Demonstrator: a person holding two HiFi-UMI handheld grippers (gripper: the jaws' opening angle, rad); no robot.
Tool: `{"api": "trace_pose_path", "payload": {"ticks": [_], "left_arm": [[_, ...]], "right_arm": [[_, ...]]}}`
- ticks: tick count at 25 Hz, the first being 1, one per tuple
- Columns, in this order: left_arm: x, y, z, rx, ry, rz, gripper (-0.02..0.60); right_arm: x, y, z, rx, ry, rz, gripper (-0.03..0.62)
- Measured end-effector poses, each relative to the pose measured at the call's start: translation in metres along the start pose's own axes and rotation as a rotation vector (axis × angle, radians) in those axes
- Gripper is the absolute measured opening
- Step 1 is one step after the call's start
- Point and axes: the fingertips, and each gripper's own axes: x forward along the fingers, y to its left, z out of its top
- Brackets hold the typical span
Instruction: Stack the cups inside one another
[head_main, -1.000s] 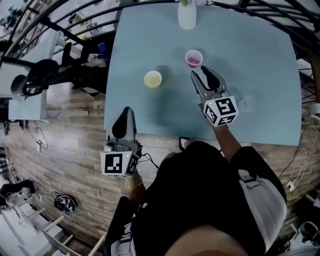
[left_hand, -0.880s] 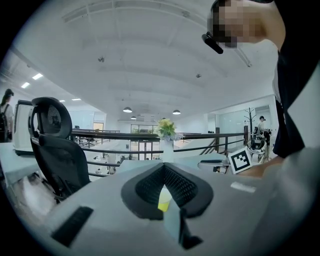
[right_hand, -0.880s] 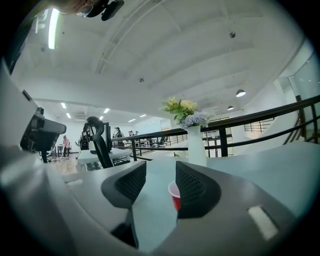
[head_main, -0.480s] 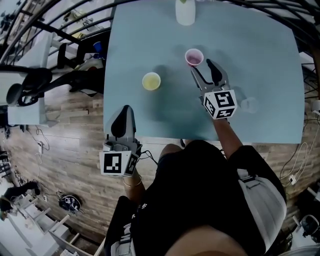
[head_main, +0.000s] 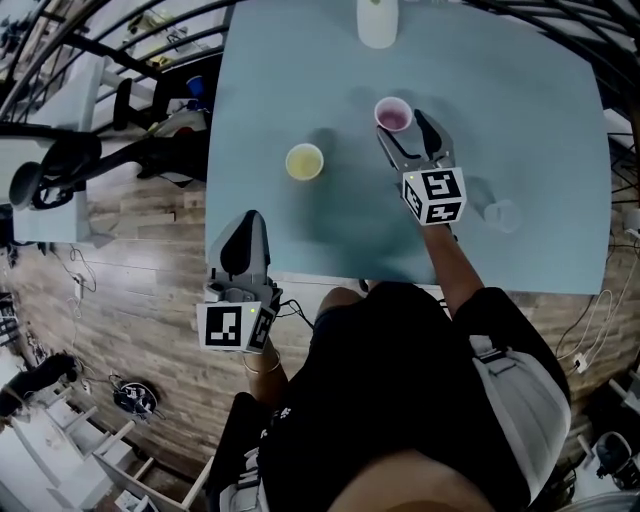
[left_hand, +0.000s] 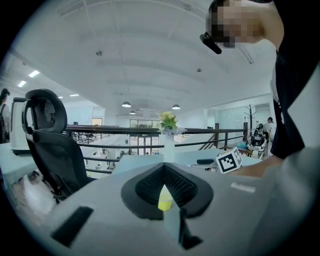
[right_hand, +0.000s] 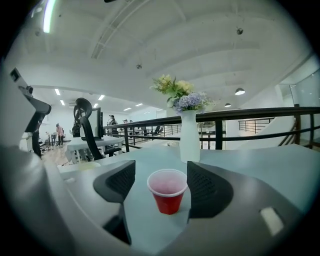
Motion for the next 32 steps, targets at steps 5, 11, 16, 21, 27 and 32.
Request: {"api": "trace_pose_path", "payload": {"ticks": [5,11,16,21,27,32], "left_arm": [[-0.003,0.003,0.004,0.002,0.005,0.021,-0.008],[-0.015,0.009,-0.003,0.012,0.026,0.052,-0.008],[-0.021,0.014,-0.002,0.009,0.027,0.089,-0.008],[-0.026,0.016,-0.004,0.032,0.052,0.103,-0.008],[-0.028,0.02,-0.002,0.014,0.046,0.127,-0.008],[-0.028,0.019,-0.004,0.029,0.046,0.123,-0.008]], "right_arm": [[0.014,-0.005,-0.01,0.0,0.037,0.001,0.366],[0.026,-0.01,-0.019,-0.015,0.067,-0.015,0.4],[0.032,-0.015,-0.024,-0.015,0.077,-0.02,0.399],[0.037,-0.018,-0.033,-0.01,0.107,-0.013,0.378],[0.039,-0.018,-0.033,-0.021,0.108,-0.016,0.347],[0.035,-0.014,-0.021,-0.031,0.074,0.001,0.348]]}}
